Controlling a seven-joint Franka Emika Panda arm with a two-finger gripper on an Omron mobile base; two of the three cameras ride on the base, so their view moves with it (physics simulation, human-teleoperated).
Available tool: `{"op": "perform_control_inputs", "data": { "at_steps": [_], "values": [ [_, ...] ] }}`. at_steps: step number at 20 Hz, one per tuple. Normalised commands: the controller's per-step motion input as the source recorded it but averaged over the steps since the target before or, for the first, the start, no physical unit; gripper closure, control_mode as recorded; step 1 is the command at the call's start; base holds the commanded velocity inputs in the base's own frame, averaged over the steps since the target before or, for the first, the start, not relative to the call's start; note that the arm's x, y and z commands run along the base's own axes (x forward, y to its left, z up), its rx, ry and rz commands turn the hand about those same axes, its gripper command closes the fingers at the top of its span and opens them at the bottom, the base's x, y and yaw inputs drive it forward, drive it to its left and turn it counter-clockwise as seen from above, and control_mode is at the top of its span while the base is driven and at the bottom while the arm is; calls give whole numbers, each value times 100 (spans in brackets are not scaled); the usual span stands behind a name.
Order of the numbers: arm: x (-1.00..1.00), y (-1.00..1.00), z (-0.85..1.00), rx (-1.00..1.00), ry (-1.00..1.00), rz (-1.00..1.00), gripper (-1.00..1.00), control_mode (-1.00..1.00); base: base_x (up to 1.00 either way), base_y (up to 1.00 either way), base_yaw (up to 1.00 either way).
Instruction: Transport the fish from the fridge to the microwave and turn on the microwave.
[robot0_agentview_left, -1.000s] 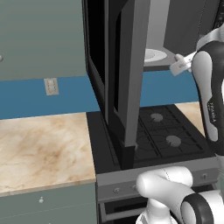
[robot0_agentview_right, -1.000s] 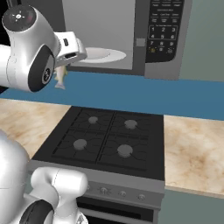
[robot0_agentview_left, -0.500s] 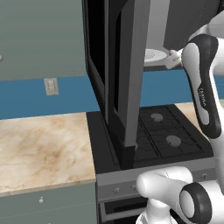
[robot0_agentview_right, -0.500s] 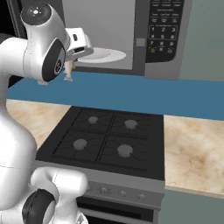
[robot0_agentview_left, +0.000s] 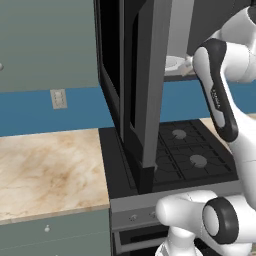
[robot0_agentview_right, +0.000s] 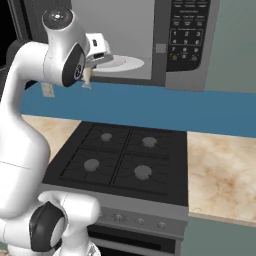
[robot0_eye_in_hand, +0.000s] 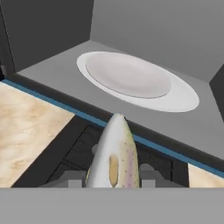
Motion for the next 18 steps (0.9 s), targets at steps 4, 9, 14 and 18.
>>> {"op": "perform_control_inputs", "data": {
  "at_steps": [4,9,14,18],
  "values": [
    [45,0,-15,0,0,-3,100,-100,0,0,0],
    [48,0,-11,0,0,-3,100,-100,0,0,0],
    [51,0,-7,0,1,-3,100,-100,0,0,0],
    [52,0,-1,1,5,-3,100,-100,0,0,0]
  ]
}}
